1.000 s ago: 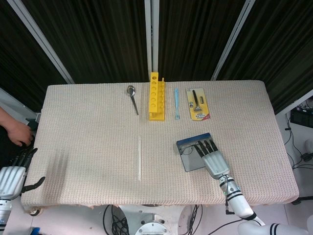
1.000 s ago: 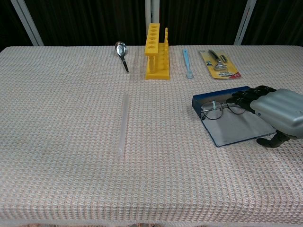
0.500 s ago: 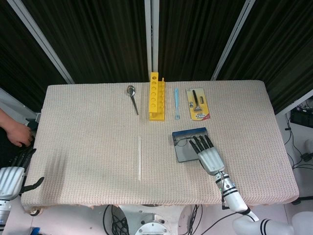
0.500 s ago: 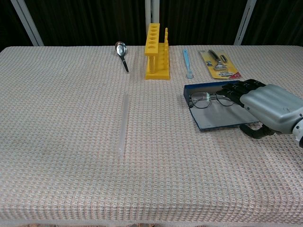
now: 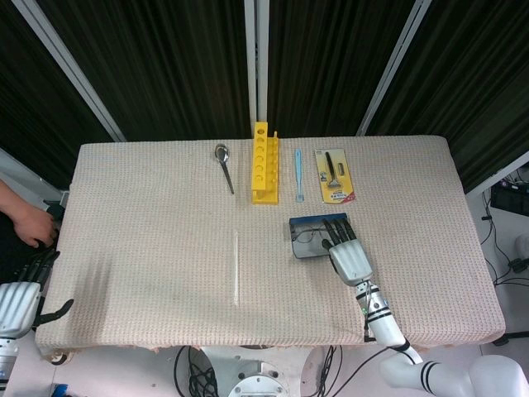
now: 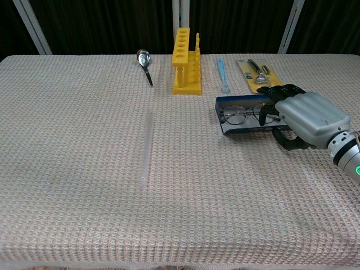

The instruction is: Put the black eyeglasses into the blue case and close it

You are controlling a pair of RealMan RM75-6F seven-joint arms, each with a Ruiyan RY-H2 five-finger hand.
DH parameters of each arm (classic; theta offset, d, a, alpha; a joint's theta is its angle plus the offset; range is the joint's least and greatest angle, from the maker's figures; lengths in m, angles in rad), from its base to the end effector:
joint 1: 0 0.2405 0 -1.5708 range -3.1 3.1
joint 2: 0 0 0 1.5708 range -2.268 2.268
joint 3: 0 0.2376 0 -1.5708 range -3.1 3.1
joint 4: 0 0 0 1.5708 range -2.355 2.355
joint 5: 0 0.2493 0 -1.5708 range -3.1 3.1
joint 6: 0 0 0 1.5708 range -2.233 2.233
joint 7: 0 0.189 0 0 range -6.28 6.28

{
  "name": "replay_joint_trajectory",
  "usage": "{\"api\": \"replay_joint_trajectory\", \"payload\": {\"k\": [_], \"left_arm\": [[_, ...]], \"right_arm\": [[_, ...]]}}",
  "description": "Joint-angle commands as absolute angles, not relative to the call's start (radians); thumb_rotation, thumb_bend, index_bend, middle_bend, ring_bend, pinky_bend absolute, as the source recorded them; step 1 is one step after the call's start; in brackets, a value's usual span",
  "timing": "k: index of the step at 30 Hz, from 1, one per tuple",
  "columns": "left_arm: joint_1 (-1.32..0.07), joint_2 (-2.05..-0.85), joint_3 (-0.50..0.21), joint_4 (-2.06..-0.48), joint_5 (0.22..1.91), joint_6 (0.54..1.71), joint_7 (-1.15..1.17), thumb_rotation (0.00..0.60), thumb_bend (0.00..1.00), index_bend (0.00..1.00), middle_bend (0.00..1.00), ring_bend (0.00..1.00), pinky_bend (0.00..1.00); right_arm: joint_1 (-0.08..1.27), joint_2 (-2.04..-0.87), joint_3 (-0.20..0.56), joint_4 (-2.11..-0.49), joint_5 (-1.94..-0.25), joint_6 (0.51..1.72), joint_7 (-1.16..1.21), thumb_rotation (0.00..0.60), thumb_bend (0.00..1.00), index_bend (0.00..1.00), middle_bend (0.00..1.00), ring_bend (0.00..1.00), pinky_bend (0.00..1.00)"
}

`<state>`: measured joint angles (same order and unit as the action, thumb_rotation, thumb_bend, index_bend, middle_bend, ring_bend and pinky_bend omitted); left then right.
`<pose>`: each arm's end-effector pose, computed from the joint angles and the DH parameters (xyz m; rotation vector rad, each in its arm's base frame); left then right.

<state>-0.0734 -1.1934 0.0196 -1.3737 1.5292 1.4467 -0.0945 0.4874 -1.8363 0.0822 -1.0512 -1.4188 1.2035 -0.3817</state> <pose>-0.3626 0.2093 0.1000 -1.4664 -0.9231 -0.7865 -0.2079 -0.3312 -0.1074 1.7720 -0.6617 0.8224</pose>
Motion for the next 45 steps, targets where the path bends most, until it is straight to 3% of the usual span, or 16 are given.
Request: {"api": "replay_joint_trajectory", "payload": {"k": [1, 10, 16, 21, 25, 40, 43, 45], "left_arm": [[-0.074, -1.193, 0.019, -1.373, 1.529, 1.445, -0.095, 0.461, 0.21, 0.04, 0.05, 0.08, 0.21], [-0.075, -1.200, 0.018, -1.364, 1.532, 1.447, -0.103, 0.458, 0.21, 0.04, 0.05, 0.08, 0.21], [-0.080, -1.206, 0.020, -1.363, 1.536, 1.440, -0.103, 0.460, 0.22, 0.04, 0.05, 0.08, 0.21], [-0.088, -1.210, 0.021, -1.360, 1.538, 1.427, -0.102, 0.462, 0.21, 0.04, 0.05, 0.08, 0.21], [-0.095, -1.212, 0.020, -1.366, 1.546, 1.426, -0.096, 0.461, 0.22, 0.04, 0.05, 0.08, 0.21], [-0.095, -1.204, 0.020, -1.373, 1.528, 1.415, -0.084, 0.461, 0.21, 0.04, 0.05, 0.08, 0.21], [-0.096, -1.205, 0.020, -1.369, 1.530, 1.415, -0.088, 0.458, 0.22, 0.04, 0.05, 0.08, 0.21], [-0.096, -1.205, 0.021, -1.368, 1.531, 1.415, -0.090, 0.456, 0.21, 0.04, 0.05, 0.08, 0.21]], "right_arm": [[0.487, -1.849, 0.090, -1.035, -1.417, 1.206, -0.360, 0.600, 0.50, 0.51, 0.00, 0.00, 0.00], [0.478, -1.855, 0.082, -1.005, -1.440, 1.224, -0.325, 0.600, 0.49, 0.64, 0.00, 0.00, 0.00], [0.396, -1.803, 0.028, -1.016, -1.497, 1.349, -0.245, 0.600, 0.49, 0.77, 0.00, 0.00, 0.00], [0.295, -1.715, -0.020, -1.027, -1.537, 1.482, -0.166, 0.600, 0.49, 0.79, 0.00, 0.00, 0.00], [0.294, -1.698, -0.012, -1.031, -1.546, 1.480, -0.136, 0.600, 0.49, 0.80, 0.00, 0.00, 0.00], [0.366, -1.829, 0.032, -0.878, -1.558, 1.392, -0.099, 0.600, 0.49, 0.77, 0.00, 0.00, 0.00], [0.369, -1.841, 0.031, -0.851, -1.569, 1.400, -0.081, 0.600, 0.49, 0.68, 0.00, 0.00, 0.00], [0.371, -1.846, 0.031, -0.837, -1.574, 1.404, -0.072, 0.600, 0.49, 0.54, 0.00, 0.00, 0.00]]}}
